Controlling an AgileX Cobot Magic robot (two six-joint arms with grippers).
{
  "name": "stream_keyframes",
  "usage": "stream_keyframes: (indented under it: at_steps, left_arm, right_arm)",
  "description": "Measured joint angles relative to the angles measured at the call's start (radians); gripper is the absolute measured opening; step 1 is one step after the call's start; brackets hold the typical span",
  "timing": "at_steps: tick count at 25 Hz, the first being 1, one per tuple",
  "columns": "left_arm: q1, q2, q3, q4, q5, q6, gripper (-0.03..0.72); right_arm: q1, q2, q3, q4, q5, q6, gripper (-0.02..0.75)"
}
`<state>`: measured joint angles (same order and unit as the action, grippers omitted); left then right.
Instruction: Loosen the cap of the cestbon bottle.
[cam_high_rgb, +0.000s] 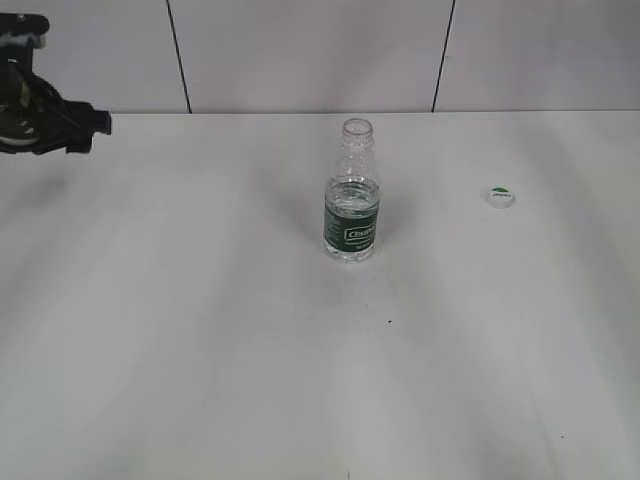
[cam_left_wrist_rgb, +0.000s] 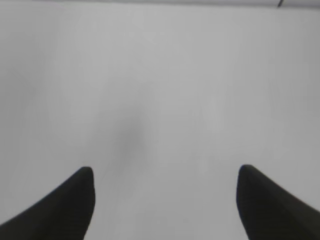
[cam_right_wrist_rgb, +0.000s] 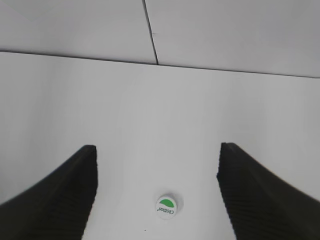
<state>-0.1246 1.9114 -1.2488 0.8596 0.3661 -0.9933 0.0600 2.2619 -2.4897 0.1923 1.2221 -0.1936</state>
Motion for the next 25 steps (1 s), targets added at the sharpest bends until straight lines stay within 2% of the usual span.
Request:
stream_keyframes:
  at_steps: [3, 5, 9, 12, 16, 19, 25]
  left_arm:
    - [0.000, 0.000, 0.000, -0.169, 0.131, 0.238, 0.527]
    - [0.000, -0.001, 0.000, -0.221, 0.183, 0.316, 0.527]
    - [-0.001, -0.028, -0.003, -0.325, 0.225, 0.390, 0.527]
    - [-0.001, -0.054, -0.034, -0.466, 0.262, 0.505, 0.527]
    - [-0.001, -0.059, -0.104, -0.661, 0.404, 0.673, 0.523]
    - [-0.002, -0.059, -0.149, -0.730, 0.540, 0.713, 0.516]
    - [-0.004, -0.065, -0.211, -0.743, 0.721, 0.723, 0.515]
  right_arm:
    - [0.000, 0.000, 0.000, 0.000, 0.000, -0.001, 0.571]
    - [0.000, 0.000, 0.000, 0.000, 0.000, -0.001, 0.571]
    - [0.000, 0.000, 0.000, 0.000, 0.000, -0.002, 0.571]
    - [0.000, 0.000, 0.000, 0.000, 0.000, -0.002, 0.571]
    - [0.000, -0.006, 0.009, -0.009, 0.000, 0.011, 0.571]
    - [0.000, -0.049, 0.076, -0.045, 0.000, 0.022, 0.571]
    - [0.000, -0.236, 0.381, -0.095, -0.001, 0.043, 0.571]
